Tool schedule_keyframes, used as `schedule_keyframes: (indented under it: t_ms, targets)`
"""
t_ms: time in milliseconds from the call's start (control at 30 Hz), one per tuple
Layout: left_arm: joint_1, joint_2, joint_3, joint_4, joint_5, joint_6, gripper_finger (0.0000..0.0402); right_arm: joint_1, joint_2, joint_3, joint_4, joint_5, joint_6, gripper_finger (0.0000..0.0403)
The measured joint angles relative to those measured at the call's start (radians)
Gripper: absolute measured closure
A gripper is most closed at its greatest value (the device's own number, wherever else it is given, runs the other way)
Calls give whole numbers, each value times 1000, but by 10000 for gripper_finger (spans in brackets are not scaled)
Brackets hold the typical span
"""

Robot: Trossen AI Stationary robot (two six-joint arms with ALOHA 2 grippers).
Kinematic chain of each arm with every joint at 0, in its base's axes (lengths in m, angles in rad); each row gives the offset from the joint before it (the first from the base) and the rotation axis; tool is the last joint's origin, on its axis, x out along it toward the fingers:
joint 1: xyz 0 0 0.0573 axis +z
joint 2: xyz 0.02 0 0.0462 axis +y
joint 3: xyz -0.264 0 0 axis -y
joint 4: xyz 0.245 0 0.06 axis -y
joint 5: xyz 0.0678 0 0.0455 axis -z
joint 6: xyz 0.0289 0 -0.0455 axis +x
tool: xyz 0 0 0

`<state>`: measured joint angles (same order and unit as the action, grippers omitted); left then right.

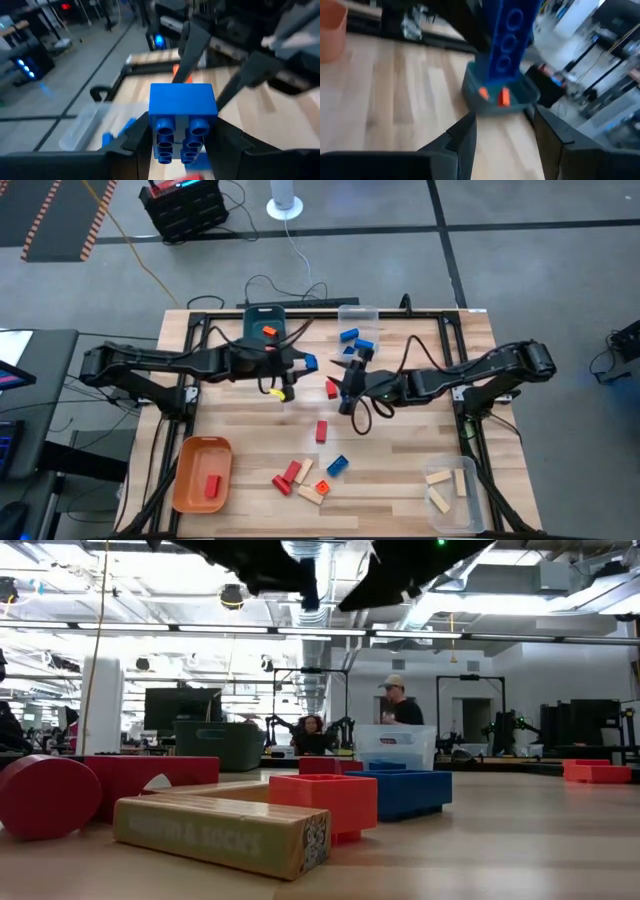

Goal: Sort blocks
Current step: Put the blue game piece into the top transparent bin

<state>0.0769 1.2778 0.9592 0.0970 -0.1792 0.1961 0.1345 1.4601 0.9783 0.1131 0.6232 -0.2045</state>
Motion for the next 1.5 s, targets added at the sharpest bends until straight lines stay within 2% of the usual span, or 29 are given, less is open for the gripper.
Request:
schedule_keyframes:
  t_ms: [333, 800, 1000, 1200, 1333, 1500]
  targets:
    - [-11, 0, 0, 224, -3, 3, 262, 0, 0, 0, 163, 7, -91, 224]
    - [-31, 47, 1, 399, -26, 32, 262, -7, 2, 0, 372, 16, -251, 209]
    - [-32, 48, 1, 407, -35, 37, 262, -9, 2, 0, 433, 17, -305, 209]
    - [-36, 49, 2, 419, -51, 44, 262, -57, 2, 17, 434, 2, -319, 209]
    - [-60, 50, -1, 404, -94, 107, 262, -90, -2, 22, 336, 7, -242, 209]
    - [-75, 28, -2, 354, -115, 136, 262, -79, -4, 22, 217, 85, -159, 210]
